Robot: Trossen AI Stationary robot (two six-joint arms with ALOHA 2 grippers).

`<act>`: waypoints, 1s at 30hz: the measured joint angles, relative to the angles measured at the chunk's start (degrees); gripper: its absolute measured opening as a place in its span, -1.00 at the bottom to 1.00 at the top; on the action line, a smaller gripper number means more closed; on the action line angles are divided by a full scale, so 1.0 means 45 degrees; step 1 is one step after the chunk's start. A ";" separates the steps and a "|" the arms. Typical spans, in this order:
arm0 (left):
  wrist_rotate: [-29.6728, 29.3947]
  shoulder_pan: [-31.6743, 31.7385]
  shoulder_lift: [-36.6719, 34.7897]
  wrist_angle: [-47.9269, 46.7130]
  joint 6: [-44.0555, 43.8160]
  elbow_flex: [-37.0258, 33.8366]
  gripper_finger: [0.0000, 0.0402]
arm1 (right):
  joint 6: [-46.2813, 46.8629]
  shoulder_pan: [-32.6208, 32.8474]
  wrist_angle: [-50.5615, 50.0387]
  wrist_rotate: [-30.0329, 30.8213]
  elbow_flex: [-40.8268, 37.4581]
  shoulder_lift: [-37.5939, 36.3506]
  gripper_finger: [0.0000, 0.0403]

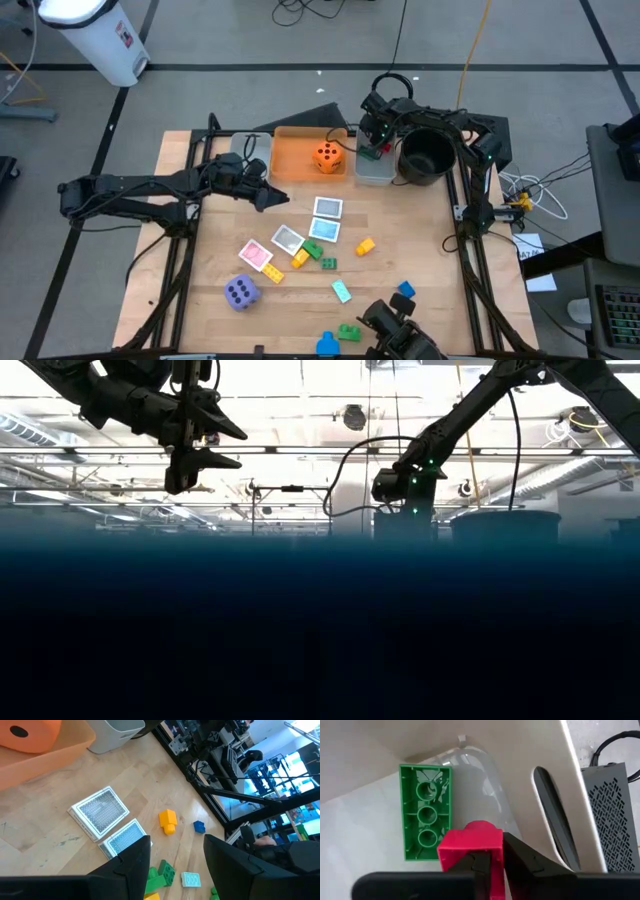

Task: Pick & Place Toys
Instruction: Put the red game piece into the right gray bin, then put the yellow game piece into the right gray bin

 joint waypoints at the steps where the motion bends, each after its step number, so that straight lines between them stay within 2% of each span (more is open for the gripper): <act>1: 0.0000 0.0000 0.0005 0.0003 -0.0007 0.0000 -0.06 | -0.0004 0.0000 0.0022 0.0000 0.0000 0.0000 -0.78; 8: 0.0000 0.0000 0.0001 0.0000 -0.0057 0.0000 -0.06 | -0.0135 0.0000 0.0089 0.0005 0.0005 0.0000 -0.51; 14: -0.0008 0.0000 0.0003 0.0000 -0.0058 0.0000 -0.06 | 0.0578 0.0040 0.0004 0.0005 0.0002 -0.0282 -0.34; 24: -0.0559 0.0000 0.0002 0.0003 0.0058 0.0000 -0.06 | 0.0671 0.0219 0.0109 0.0027 0.0005 -0.2308 -0.32; 30: -0.1565 0.0000 0.0004 0.0133 0.0006 -0.0005 -0.06 | 0.2835 0.0696 0.0825 -0.0015 0.0005 -0.4106 -0.33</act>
